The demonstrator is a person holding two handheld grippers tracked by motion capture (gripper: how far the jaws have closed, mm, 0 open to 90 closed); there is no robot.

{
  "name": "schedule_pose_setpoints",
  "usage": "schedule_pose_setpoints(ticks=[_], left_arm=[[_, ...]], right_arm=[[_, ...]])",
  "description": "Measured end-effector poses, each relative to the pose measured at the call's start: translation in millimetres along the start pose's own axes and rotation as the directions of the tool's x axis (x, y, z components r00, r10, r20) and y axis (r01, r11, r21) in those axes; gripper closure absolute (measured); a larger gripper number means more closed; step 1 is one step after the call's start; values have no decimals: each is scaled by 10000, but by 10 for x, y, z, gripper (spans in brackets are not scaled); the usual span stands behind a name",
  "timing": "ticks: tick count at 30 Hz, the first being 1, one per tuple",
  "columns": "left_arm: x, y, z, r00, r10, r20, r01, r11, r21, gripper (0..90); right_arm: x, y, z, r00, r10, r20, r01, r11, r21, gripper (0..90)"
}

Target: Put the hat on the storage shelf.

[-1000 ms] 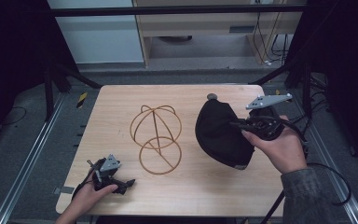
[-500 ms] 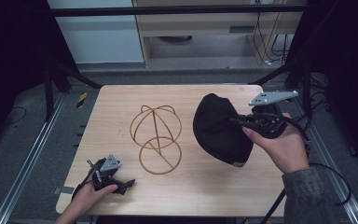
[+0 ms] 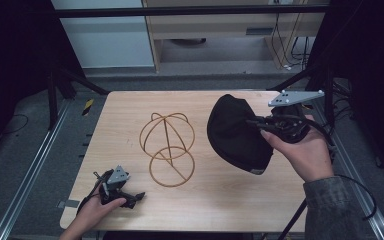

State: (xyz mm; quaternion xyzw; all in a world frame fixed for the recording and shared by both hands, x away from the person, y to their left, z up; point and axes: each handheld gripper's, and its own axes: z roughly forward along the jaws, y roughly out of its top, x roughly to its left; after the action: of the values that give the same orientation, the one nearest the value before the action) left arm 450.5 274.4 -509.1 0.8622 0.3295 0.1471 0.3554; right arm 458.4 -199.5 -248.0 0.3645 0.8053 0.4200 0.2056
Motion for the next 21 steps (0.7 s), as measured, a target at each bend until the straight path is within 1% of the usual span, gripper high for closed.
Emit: schedule_pose_setpoints(ticks=[5,16,21], left_arm=[[1,0,0,10000,10,5,-10,10000,0,0],[1,1,0,10000,3,9,-3,10000,3,0],[1,1,0,10000,6,7,-6,10000,7,0]], right_arm=[[18,46,-24,10000,-74,37,74,10000,-54,782],[86,195,-20,9995,-290,94,290,9996,35,784],[127,281,-19,9989,-467,76,467,9989,20,784]])
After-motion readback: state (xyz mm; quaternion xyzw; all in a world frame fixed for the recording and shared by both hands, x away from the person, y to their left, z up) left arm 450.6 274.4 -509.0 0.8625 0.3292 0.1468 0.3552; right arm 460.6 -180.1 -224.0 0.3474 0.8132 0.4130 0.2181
